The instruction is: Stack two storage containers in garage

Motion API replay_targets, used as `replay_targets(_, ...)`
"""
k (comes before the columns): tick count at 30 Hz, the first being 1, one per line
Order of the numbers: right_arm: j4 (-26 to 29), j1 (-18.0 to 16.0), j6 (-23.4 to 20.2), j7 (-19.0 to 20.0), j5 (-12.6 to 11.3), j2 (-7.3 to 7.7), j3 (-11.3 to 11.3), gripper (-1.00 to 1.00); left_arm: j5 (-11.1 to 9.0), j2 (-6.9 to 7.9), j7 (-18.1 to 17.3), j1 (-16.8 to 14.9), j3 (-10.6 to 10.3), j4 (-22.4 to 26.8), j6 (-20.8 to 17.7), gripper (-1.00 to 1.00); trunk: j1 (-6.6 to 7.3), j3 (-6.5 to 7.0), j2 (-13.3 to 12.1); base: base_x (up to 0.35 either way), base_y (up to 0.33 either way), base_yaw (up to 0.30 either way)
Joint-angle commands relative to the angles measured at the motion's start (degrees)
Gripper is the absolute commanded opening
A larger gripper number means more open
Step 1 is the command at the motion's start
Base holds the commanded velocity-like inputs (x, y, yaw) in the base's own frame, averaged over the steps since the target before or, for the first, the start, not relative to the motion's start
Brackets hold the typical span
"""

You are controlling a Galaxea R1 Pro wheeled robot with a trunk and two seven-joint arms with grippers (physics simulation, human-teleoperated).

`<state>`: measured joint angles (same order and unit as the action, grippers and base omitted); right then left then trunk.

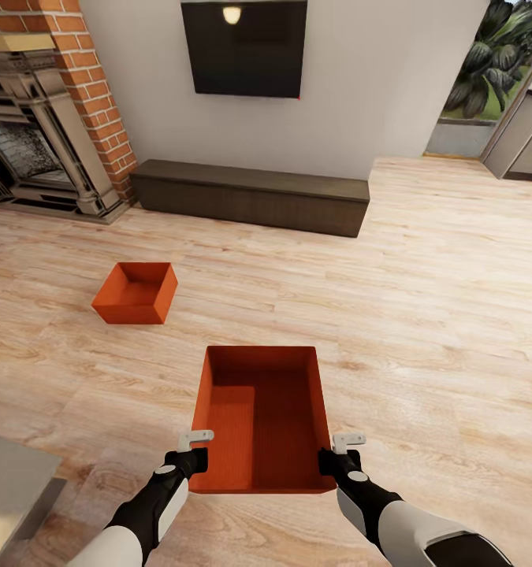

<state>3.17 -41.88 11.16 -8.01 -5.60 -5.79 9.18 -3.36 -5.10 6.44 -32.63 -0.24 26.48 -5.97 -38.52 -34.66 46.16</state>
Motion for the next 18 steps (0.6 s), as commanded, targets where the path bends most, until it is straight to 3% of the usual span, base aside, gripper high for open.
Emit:
replay_targets(1, 0.17, -0.05, 0.18, -0.07, 0.06, -0.28, -1.36, -1.00, 0.02, -0.06, 0.43, 0.02, 0.76, 0.02, -0.36, -1.00, 0.22, 0.14, -0.38, 0.000, 0.000, 0.000)
replay_targets(18, 0.26, -0.05, 0.03, -0.14, 0.06, -0.36, -1.45, -1.00, 0.02, -0.04, 0.48, 0.02, 0.68, -0.19, -0.36, -1.00, 3.95, 3.58, -7.20, 0.000, 0.000, 0.000)
